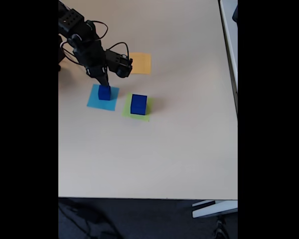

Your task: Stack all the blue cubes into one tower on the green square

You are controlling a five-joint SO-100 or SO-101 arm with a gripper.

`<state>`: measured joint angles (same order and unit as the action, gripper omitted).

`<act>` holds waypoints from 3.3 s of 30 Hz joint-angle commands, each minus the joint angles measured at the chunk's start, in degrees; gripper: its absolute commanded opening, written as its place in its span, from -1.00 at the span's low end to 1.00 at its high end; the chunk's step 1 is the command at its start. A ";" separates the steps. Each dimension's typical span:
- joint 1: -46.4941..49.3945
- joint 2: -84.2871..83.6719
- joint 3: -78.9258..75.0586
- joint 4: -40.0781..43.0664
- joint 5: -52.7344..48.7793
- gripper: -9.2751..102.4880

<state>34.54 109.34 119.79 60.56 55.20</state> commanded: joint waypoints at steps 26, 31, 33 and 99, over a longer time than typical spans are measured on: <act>0.70 -17.49 -37.35 6.59 3.25 -0.80; -0.26 -24.43 -45.26 6.68 4.48 -0.82; -0.70 -27.07 -47.29 6.50 5.45 -0.83; -2.29 -33.40 -39.29 -8.70 9.32 -0.74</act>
<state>31.82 72.33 81.83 52.82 64.78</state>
